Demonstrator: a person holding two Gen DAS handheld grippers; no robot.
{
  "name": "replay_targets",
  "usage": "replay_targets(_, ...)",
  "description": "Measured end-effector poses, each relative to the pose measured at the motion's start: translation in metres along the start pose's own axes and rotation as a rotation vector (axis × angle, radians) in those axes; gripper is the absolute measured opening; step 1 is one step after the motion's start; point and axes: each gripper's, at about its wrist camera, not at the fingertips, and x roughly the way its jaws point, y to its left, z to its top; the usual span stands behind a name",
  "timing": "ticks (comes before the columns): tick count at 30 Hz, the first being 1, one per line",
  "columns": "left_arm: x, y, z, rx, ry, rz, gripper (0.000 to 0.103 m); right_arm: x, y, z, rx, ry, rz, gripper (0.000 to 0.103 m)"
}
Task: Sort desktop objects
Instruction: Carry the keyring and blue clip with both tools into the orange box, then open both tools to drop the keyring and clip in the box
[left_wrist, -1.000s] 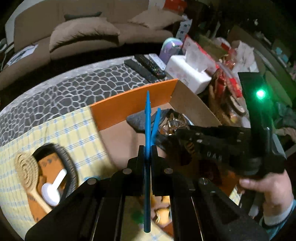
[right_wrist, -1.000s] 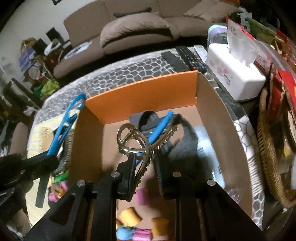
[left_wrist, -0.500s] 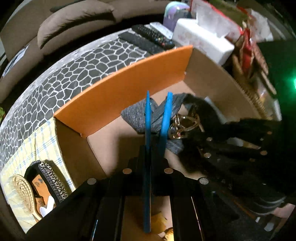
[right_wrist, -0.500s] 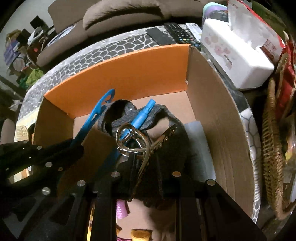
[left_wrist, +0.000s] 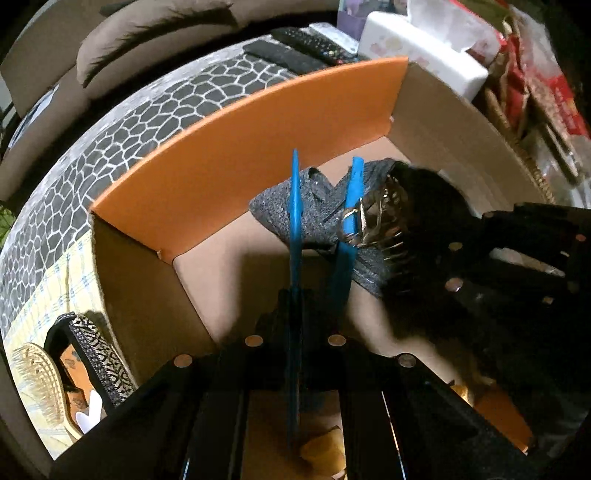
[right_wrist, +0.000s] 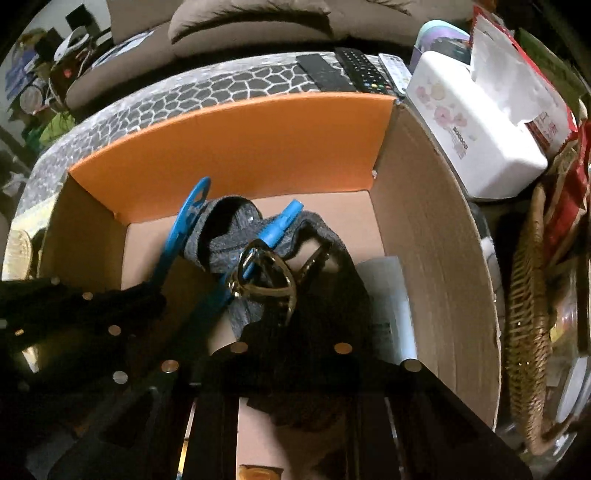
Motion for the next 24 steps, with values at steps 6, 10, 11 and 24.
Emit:
replay_targets(6, -0.026, -0.002, -0.002, -0.012, -0.038, -0.019, 0.006, -0.029, -0.007, 0.003, 0.030, -0.060, 0.019, 0.023)
replay_targets(10, -0.043, -0.001, -0.006, -0.022, -0.050, -0.017, 0.010, -0.048, -0.003, 0.000, 0.020, -0.069, 0.013, 0.026)
replay_targets(11, -0.049, 0.000, -0.009, -0.027, -0.054, -0.018, 0.011, -0.052, -0.002, -0.001, 0.020, -0.072, 0.012, 0.027)
replay_targets(24, -0.100, 0.017, -0.053, -0.107, -0.088, -0.028, 0.055, -0.083, 0.009, -0.035, 0.038, -0.070, 0.010, 0.064)
